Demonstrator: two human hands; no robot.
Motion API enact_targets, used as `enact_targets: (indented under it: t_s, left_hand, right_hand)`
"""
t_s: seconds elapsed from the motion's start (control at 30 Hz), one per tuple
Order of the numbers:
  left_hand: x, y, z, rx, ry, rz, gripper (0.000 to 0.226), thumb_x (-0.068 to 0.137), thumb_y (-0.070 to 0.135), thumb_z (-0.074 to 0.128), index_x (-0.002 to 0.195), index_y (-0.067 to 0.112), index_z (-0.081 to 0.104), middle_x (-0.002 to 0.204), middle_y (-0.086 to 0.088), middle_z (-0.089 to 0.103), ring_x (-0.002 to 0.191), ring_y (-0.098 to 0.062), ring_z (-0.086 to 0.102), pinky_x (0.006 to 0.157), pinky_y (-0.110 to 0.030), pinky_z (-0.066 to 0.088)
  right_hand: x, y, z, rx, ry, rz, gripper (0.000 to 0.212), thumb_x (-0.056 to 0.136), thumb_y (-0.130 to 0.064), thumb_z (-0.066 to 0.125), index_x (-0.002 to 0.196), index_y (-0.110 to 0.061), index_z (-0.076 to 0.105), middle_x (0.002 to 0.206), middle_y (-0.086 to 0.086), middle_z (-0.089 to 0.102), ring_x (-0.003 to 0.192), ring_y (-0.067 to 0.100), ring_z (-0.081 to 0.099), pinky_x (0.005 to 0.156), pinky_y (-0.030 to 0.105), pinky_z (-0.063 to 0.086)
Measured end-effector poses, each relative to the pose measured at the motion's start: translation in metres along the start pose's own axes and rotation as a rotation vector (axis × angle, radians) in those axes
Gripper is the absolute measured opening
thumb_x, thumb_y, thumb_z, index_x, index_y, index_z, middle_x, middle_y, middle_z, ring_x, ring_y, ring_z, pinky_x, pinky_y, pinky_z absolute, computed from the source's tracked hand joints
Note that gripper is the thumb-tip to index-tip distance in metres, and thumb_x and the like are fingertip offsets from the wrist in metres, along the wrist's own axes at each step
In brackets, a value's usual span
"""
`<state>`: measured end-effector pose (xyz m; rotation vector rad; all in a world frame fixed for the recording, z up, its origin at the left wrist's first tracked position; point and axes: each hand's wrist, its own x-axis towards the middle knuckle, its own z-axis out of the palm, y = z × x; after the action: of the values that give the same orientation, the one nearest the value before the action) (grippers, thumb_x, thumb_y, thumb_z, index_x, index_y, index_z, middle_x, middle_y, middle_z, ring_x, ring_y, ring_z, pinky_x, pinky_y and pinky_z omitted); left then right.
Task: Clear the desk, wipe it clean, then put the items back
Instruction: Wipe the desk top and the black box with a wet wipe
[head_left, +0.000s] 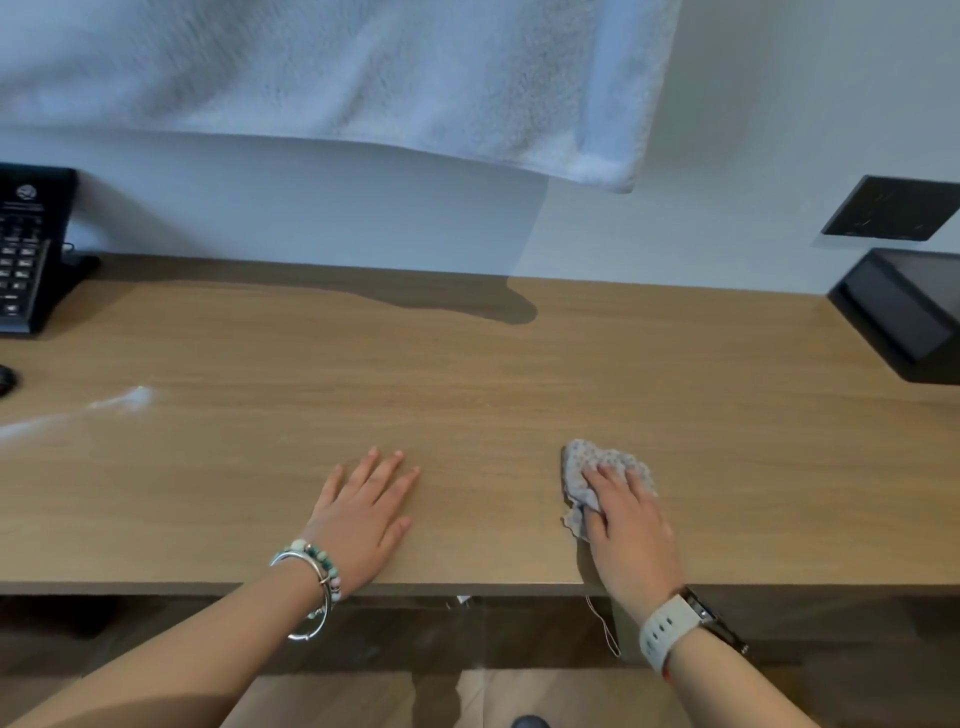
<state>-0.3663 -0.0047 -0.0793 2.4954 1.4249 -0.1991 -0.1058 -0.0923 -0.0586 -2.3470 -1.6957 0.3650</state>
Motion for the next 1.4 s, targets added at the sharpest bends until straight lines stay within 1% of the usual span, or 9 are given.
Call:
enact_targets:
  t_s: [0.13,0.27,0.43,0.63,0.83,1.03,1.1,1.27,1.4]
  left_hand:
    - [0.002,0.001,0.003,0.014,0.089,-0.031,0.072,0.081,0.050,0.014,0.137,0.018,0.047,0.148,-0.011,0.035,0.134,-0.036,0.037,0.104,-0.050,0.029]
    - [0.005,0.002,0.000,-0.026,0.043,-0.091,0.096,0.061,0.057,-0.015,0.150,0.027,0.008,0.158,-0.003,-0.004,0.145,-0.025,-0.006,0.116,-0.041,0.000]
    - [0.009,0.005,-0.001,0.058,0.009,-0.128,0.097,0.056,0.059,-0.022,0.148,0.034,-0.004,0.157,0.003,-0.013,0.144,-0.021,-0.014,0.116,-0.041,-0.003]
    - [0.019,0.005,-0.004,0.047,0.004,-0.150,0.099,0.055,0.060,-0.024,0.148,0.032,-0.007,0.157,0.000,-0.015,0.144,-0.023,-0.015,0.115,-0.040,-0.005]
    - [0.023,0.004,-0.007,0.079,-0.048,-0.124,0.098,0.054,0.059,-0.024,0.148,0.033,-0.009,0.157,0.001,-0.016,0.143,-0.025,-0.017,0.115,-0.041,-0.006]
    - [0.044,-0.005,-0.016,0.004,-0.027,-0.167,0.101,0.052,0.054,-0.022,0.148,0.033,-0.003,0.157,0.007,-0.013,0.144,-0.020,-0.014,0.115,-0.042,-0.002]
    - [0.053,-0.008,-0.019,0.006,-0.016,-0.191,0.100,0.051,0.054,-0.023,0.148,0.034,-0.004,0.156,0.009,-0.015,0.144,-0.020,-0.015,0.115,-0.042,-0.002]
    - [0.080,-0.010,-0.025,0.024,0.004,-0.226,0.089,0.064,0.057,-0.017,0.148,0.033,-0.004,0.156,0.010,-0.017,0.143,-0.021,-0.019,0.115,-0.046,-0.002]
    - [0.115,-0.010,-0.040,-0.025,-0.009,-0.357,0.058,0.097,0.051,0.015,0.149,0.033,-0.004,0.156,0.008,-0.015,0.144,-0.021,-0.016,0.115,-0.050,0.001]
  right_hand:
    - [-0.031,-0.050,0.024,-0.057,-0.027,-0.266,0.047,0.096,-0.033,0.035,0.143,-0.034,0.035,0.152,-0.015,0.022,0.142,0.014,0.025,0.116,0.031,0.011]
    - [-0.019,-0.047,0.015,-0.058,-0.095,-0.450,0.047,0.094,-0.041,0.027,0.140,-0.040,0.035,0.148,-0.023,0.021,0.140,0.004,0.021,0.113,0.028,0.014]
    - [0.026,0.002,0.006,-0.062,0.008,0.056,0.051,0.099,-0.040,0.031,0.148,-0.028,0.024,0.157,-0.006,0.017,0.145,0.020,0.009,0.119,0.040,0.013]
    - [-0.001,-0.060,0.027,-0.113,-0.120,-0.399,0.062,0.084,-0.051,0.018,0.135,-0.034,0.048,0.145,-0.016,0.039,0.136,0.011,0.036,0.108,0.029,0.030]
    - [0.049,0.002,0.013,-0.153,0.021,0.142,0.052,0.100,-0.036,0.024,0.150,-0.022,0.019,0.158,0.000,0.016,0.146,0.025,0.012,0.117,0.040,0.012]
    - [0.056,-0.069,0.031,-0.119,-0.147,-0.453,0.073,0.080,-0.044,0.008,0.142,-0.022,0.040,0.149,-0.008,0.030,0.140,0.021,0.029,0.114,0.034,0.018]
    - [0.082,-0.035,0.017,-0.157,0.022,-0.358,0.053,0.087,-0.033,0.028,0.128,-0.015,0.057,0.136,0.004,0.054,0.123,0.030,0.053,0.100,0.038,0.043]
    - [0.139,0.029,-0.007,-0.109,-0.006,0.225,0.051,0.100,-0.034,0.030,0.149,-0.025,0.021,0.158,0.000,0.015,0.145,0.025,0.010,0.117,0.039,0.012]
    - [0.127,-0.052,0.031,-0.114,-0.056,-0.311,0.053,0.085,-0.040,0.030,0.128,-0.027,0.057,0.137,-0.003,0.054,0.127,0.023,0.050,0.101,0.042,0.042]
